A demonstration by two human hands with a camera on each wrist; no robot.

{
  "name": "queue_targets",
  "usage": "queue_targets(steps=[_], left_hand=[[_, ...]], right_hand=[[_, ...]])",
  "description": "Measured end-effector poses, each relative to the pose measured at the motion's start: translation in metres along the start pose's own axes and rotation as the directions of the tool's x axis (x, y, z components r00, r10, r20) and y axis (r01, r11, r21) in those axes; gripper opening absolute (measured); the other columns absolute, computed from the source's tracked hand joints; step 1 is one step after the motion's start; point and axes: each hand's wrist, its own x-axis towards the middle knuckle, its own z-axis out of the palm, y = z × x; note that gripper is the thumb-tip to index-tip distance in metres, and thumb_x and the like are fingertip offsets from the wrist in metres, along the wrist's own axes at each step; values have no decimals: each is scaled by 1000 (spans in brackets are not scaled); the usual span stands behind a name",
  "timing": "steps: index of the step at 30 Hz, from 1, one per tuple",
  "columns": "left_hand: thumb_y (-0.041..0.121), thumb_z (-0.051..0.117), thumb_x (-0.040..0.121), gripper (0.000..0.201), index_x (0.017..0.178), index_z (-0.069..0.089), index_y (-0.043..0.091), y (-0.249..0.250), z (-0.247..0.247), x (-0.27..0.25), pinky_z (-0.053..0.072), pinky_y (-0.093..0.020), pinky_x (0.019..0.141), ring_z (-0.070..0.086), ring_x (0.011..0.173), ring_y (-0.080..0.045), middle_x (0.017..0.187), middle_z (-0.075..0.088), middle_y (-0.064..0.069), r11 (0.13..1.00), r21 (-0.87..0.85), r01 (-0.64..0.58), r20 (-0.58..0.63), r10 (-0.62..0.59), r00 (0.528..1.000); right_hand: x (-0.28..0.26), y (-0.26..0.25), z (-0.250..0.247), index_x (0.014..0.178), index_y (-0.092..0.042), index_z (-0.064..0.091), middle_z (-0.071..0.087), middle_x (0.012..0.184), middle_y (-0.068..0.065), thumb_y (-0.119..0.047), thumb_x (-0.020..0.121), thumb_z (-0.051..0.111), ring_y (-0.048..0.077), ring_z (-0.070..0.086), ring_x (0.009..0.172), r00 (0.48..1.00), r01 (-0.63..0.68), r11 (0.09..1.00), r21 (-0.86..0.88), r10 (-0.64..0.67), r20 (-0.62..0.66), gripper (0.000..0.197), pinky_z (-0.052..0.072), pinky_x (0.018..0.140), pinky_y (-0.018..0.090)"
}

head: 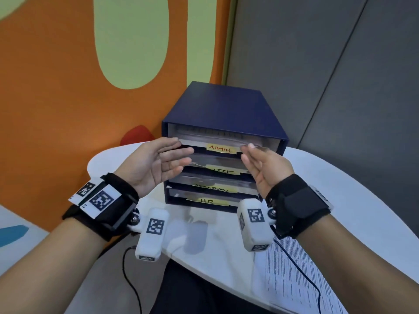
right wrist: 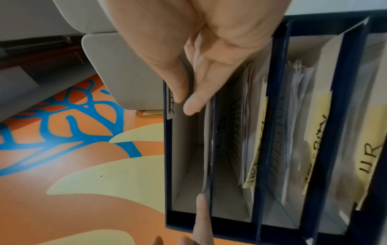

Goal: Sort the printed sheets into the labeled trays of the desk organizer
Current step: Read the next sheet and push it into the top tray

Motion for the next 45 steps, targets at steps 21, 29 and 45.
queue_targets(steps=[21, 29, 45], left_hand=[[25, 64, 95, 32, 124, 60, 12, -74, 64, 1, 59, -24, 64, 73, 79, -15, 110, 76, -7, 951, 267, 153, 101, -185, 978], [28, 67, 92, 36, 125, 58, 18, -141, 100, -5, 50, -36, 97, 53, 122, -23, 134, 52, -4, 758, 577, 304, 29, -391, 920], [35, 74, 82, 40, 110, 58, 12, -198, 129, -5, 30, -20, 49, 49, 57, -11, 95, 66, -7, 739, 462, 490, 88, -588, 804]], right_hand=[[-35, -30, -105, 114, 3, 59, 70, 108, 17, 0, 92, 57, 14, 74, 77, 977, 11, 972, -235, -60, -202, 22, 60, 64, 22], [-39, -20, -192, 114, 7, 58, 64, 105, 22, -1, 94, 55, 30, 63, 88, 881, -215, 877, -430, -16, -473, 22, 58, 68, 32], [-75, -10, -259, 102, 0, 64, 56, 106, 13, -17, 82, 73, 20, 53, 72, 804, -570, 369, -734, 67, -591, 27, 45, 64, 23]])
